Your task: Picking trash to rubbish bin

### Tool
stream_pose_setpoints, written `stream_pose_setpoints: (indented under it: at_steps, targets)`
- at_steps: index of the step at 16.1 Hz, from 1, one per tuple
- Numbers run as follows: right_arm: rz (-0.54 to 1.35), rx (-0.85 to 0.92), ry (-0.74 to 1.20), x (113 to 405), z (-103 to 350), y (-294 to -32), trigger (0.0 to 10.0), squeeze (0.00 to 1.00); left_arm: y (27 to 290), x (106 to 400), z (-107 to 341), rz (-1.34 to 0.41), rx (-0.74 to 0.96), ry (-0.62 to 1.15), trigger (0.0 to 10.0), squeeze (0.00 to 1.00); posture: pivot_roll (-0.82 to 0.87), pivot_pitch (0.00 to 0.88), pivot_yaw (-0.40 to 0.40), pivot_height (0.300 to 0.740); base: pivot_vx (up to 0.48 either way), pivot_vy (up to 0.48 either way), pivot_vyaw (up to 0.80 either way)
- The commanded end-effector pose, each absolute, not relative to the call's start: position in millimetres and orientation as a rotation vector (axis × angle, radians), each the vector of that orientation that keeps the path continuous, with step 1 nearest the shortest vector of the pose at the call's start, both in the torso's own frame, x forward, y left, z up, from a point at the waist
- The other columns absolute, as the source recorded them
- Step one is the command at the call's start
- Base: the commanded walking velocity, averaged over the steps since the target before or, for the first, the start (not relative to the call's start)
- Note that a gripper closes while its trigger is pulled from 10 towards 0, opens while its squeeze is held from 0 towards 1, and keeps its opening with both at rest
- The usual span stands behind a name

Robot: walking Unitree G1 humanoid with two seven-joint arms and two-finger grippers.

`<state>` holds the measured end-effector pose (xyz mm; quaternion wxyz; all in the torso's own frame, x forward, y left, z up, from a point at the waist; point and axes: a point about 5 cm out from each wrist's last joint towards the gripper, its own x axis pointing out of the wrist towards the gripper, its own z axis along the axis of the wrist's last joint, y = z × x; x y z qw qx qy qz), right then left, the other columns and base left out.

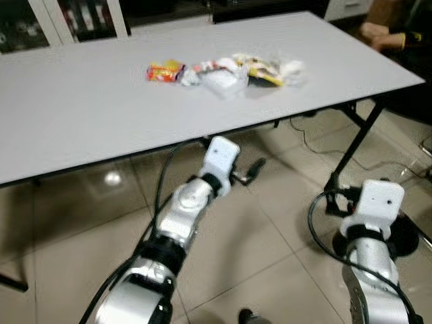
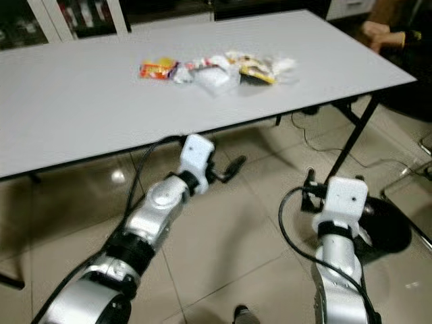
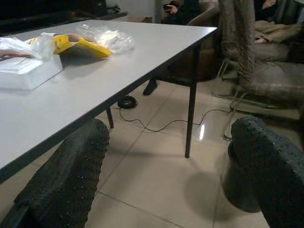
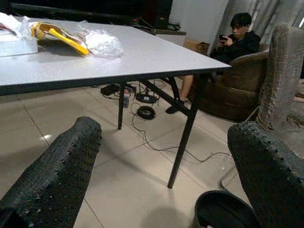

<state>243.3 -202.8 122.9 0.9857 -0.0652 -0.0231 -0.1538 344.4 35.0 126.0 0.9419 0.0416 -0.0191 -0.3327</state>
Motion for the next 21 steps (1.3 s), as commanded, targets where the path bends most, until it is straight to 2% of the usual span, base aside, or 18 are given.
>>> stream_pose_setpoints:
  at_steps: [1, 21]
  targets:
    - [-0.306, -0.131, -0.064, 243.4, 128.7, -200.3, 10.0, 0.0, 39.5, 344.1, 127.1, -0.678, 0.086, -0.051, 10.0, 0.0, 0.07, 0.071, 0.044, 0.74, 0.0, 0.0, 0.0]
    - [-0.315, -0.155, -0.102, 244.1, 141.7, -196.2, 10.0, 0.0, 36.9, 339.4, 129.4, -0.723, 0.091, -0.078, 10.0, 0.0, 0.05, 0.08, 0.041, 0.74, 0.467, 0.0, 0.0]
